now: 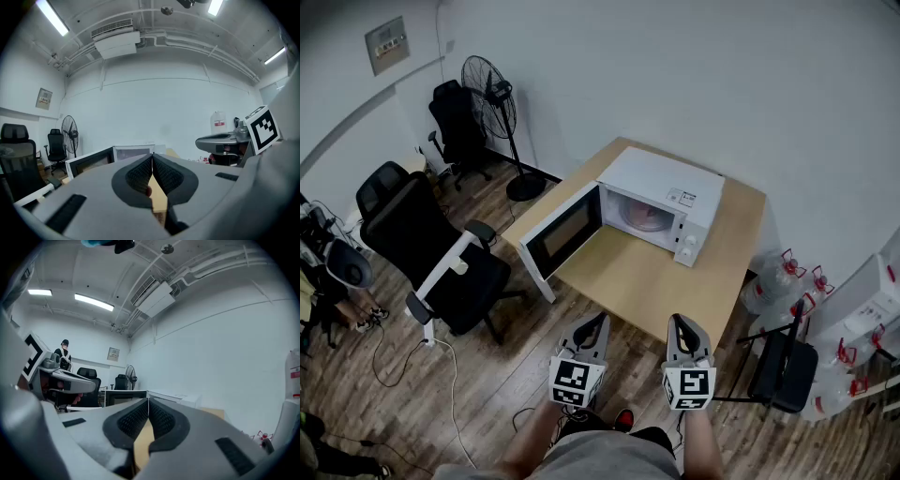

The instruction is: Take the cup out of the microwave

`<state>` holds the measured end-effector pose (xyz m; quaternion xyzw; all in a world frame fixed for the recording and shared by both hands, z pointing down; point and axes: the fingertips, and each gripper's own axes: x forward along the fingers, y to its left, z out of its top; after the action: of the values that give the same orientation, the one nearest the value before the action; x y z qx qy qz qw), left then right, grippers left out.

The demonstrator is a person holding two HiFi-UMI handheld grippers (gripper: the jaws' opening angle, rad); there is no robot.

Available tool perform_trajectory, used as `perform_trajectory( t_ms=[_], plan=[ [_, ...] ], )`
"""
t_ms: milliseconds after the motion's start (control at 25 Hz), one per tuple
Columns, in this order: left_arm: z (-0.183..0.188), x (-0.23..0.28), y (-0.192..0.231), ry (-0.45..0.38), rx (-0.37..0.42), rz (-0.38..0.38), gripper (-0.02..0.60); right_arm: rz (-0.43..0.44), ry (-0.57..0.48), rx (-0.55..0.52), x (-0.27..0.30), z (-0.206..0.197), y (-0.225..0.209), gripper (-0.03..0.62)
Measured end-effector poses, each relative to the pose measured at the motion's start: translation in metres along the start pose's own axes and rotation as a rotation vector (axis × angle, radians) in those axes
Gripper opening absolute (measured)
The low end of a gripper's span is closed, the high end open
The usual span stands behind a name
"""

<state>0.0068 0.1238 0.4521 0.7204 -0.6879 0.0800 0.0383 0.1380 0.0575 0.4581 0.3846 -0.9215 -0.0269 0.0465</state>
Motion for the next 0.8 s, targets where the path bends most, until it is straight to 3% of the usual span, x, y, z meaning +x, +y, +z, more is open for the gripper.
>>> perform_trajectory(
  t_ms=[800],
  plan=[
    [-0.001, 0.028, 0.001, 0.004, 0.004, 0.013, 0.023, 0.009, -0.009, 0.016, 0.019, -0.007, -0.021, 0.018]
  ],
)
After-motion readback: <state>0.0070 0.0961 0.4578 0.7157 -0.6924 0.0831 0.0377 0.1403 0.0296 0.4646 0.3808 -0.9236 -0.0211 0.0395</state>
